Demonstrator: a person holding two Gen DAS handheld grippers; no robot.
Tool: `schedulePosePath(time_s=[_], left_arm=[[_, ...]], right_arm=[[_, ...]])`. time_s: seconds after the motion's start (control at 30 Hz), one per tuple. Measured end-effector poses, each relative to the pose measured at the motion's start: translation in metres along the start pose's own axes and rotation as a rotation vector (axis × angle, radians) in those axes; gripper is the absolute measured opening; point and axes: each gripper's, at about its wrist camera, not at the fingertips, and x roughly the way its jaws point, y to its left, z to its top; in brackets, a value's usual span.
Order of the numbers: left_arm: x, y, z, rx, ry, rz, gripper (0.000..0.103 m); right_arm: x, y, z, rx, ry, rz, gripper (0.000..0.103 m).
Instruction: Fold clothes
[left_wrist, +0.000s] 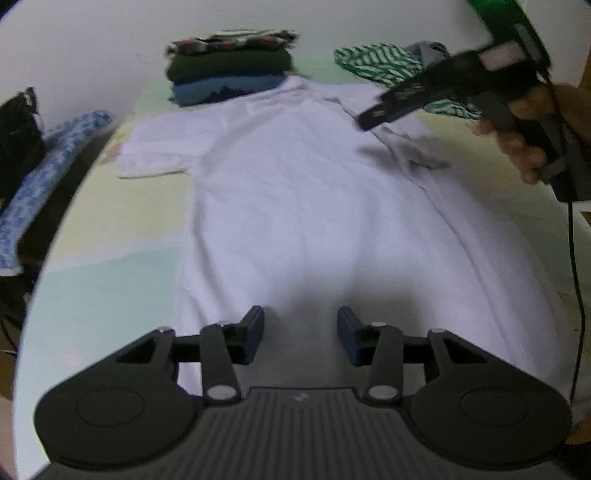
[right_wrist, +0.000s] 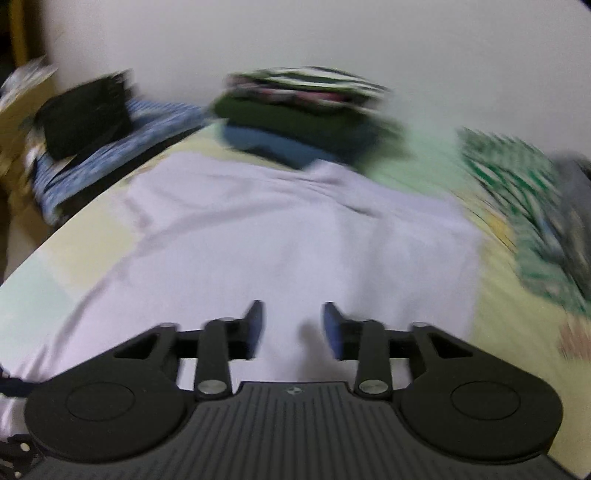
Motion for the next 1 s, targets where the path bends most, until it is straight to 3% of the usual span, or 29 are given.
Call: schedulePosePath(time_s=[0.03,0.13,0.23,0.33,0.43,0.6,0.7,0.73,0.77,0.83,0.9,0.97,1.0], left_arm=[[-0.002,0.003,-0.001,-0.002,-0.005,0.017,0.055],[-0.008,0.018,-0.008,-0.031,-0.005,0.060,0.061],[-0.015,0.032,-0.018,-0.077,0.007,0.086,0.064],[-0.023,0.043,-0.028,-0.131,0.027,0.067,0.066],[-0.029,0.047,-0.037,-0.169,0.038,0.022,0.074],[-0.030,0.044,-0.044,-0.146,0.039,0.000,0.076],[-0.031,0.046,-0.045,-0.143,0.031,-0.021,0.068],[-0.031,0.046,-0.045,-0.144,0.026,-0.025,0.062],[-0.031,0.046,-0.045,-0.146,0.022,-0.030,0.054],[-0.032,0.045,-0.045,-0.158,0.018,-0.044,0.044],[-0.031,0.046,-0.044,-0.183,0.019,-0.057,0.025],[-0.030,0.048,-0.042,-0.222,0.027,-0.066,0.000],[-0.030,0.048,-0.040,-0.243,0.031,-0.069,0.000]], right_arm=[[0.006,0.014,0.009,-0.049,0.000,0.019,0.053],[0.028,0.060,0.033,-0.209,-0.029,0.060,0.055],[0.055,0.105,0.055,-0.291,-0.052,0.101,0.057],[0.078,0.142,0.071,-0.329,-0.065,0.134,0.059],[0.098,0.169,0.080,-0.364,-0.068,0.155,0.059],[0.121,0.188,0.085,-0.392,-0.049,0.133,0.058],[0.129,0.181,0.085,-0.348,-0.042,0.134,0.043],[0.131,0.178,0.087,-0.321,-0.032,0.138,0.018],[0.132,0.176,0.088,-0.299,-0.033,0.138,0.011],[0.127,0.165,0.090,-0.242,-0.046,0.143,0.005],[0.115,0.145,0.092,-0.167,-0.073,0.153,0.005],[0.103,0.126,0.094,-0.093,-0.099,0.163,0.005],[0.098,0.116,0.094,-0.055,-0.112,0.168,0.005]])
